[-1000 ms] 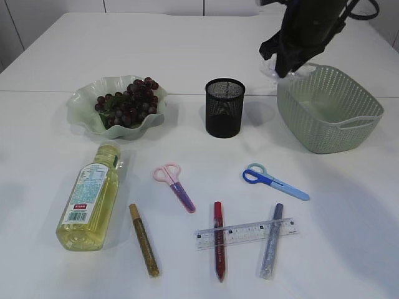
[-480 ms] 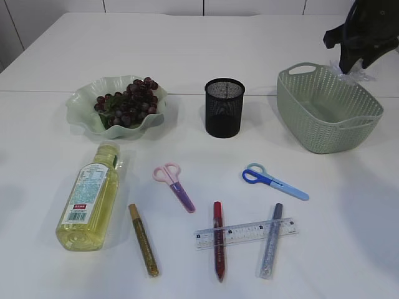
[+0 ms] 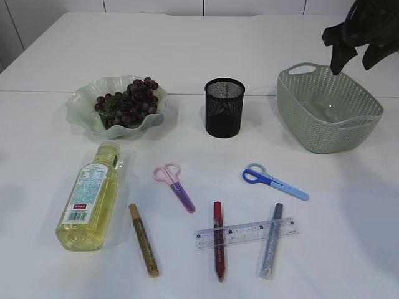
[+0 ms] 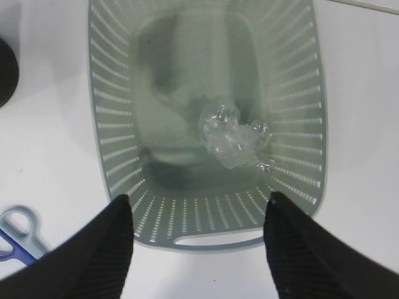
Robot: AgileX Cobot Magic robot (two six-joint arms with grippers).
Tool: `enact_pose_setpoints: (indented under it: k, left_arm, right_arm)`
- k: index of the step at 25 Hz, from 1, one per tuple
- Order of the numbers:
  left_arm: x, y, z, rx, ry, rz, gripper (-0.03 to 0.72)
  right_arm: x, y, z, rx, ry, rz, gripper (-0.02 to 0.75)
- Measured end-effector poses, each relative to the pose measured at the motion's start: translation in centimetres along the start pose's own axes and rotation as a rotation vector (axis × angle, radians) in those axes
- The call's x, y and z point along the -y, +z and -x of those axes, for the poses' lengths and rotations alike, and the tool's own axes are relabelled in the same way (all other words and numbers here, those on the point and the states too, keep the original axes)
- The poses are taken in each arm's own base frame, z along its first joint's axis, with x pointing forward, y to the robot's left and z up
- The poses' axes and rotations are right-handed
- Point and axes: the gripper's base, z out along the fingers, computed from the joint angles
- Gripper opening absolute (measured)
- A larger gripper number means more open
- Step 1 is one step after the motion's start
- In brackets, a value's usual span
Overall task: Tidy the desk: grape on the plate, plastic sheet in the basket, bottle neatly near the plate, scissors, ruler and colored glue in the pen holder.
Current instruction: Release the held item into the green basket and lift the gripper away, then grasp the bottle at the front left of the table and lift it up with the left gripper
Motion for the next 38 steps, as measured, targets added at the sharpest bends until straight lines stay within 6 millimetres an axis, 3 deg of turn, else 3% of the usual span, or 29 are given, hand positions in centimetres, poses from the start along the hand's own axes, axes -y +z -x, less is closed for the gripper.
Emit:
enact_pose_setpoints:
  k: [5,10,16,23,33,38]
  left_arm:
    - [0.0,0.0,0.0,0.000,-0.002,-0.003,0.435]
    - [0.0,0.0,0.0,0.000,-0.003,-0.005,0.435]
    - [0.0,0.0,0.1,0.006,-0.003,-0.005,0.435]
    - [0.0,0.0,0.2,0.021,-0.003,-0.003,0.435]
    - [0.4,0.1,0.3,0.023,-0.028,-0.046,0.435]
    - [0.3,2.1,0.7,-0.044,-0.060,-0.063,0.431]
  right_arm:
    - [0.0,-0.6,0.0,0.009,0.001,0.001,0.513]
    - [-0.2,-3.4,-0.7,0.047,0.017,0.017,0.513]
    - [-0.5,-6.2,-3.1,0.045,0.028,0.031,0.513]
    - [-0.9,-8.3,-7.8,-0.008,0.034,0.037,0.513]
    - [-2.1,-10.5,-16.4,-0.078,0.070,0.065,0.512]
    - [-2.8,-11.2,-19.4,-0.085,0.061,0.070,0.512]
